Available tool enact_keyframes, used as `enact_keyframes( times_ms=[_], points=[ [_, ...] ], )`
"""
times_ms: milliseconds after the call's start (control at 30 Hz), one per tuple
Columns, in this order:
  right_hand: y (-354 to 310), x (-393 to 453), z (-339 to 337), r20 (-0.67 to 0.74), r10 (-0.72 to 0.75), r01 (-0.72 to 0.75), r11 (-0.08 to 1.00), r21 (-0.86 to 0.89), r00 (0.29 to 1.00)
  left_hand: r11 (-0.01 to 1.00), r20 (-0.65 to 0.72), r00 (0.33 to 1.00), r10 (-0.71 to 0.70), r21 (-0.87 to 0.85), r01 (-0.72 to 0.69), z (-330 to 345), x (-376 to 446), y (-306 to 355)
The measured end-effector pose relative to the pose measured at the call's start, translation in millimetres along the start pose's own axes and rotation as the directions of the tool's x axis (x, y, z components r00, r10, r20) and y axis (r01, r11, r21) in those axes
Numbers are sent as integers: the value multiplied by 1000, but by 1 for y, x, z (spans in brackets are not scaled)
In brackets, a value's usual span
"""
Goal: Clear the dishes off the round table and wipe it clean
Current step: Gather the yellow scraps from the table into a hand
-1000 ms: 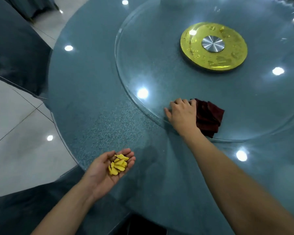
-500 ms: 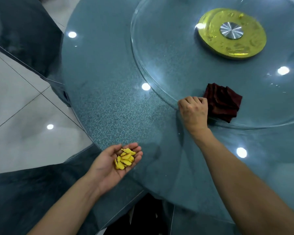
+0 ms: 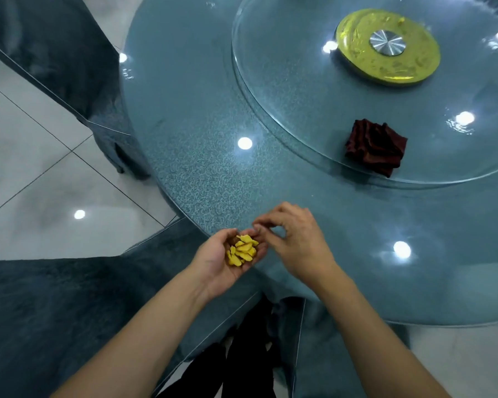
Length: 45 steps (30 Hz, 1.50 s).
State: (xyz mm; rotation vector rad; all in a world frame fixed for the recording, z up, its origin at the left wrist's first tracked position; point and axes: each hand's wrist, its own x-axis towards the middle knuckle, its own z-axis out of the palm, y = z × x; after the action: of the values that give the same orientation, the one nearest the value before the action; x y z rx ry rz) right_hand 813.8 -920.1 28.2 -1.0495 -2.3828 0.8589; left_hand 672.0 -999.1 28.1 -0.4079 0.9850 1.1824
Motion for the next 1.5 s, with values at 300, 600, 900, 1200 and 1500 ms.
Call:
enact_keyframes(
  times_ms=[300, 600, 900, 1200, 1500],
  points=[
    [8, -34, 1, 47, -22, 28, 992, -123, 999, 998, 45, 999, -28, 66, 25, -19, 4, -24],
    [136, 8, -10, 113, 320, -269, 906, -327, 941, 956, 32, 988, -154, 256, 141, -67, 22, -65],
    [85, -90, 46, 128, 95, -58, 962, -267, 987, 921, -93, 979, -183, 332, 204, -69, 57, -101],
    [21, -156, 68, 15, 101, -100, 994, -45, 995, 929, -154, 984, -88, 345, 137, -61, 59, -100],
    [-20, -122, 33, -44, 51, -52, 999, -14, 998, 987, -61, 995, -75, 136, 83, -77, -4, -94]
  ],
)
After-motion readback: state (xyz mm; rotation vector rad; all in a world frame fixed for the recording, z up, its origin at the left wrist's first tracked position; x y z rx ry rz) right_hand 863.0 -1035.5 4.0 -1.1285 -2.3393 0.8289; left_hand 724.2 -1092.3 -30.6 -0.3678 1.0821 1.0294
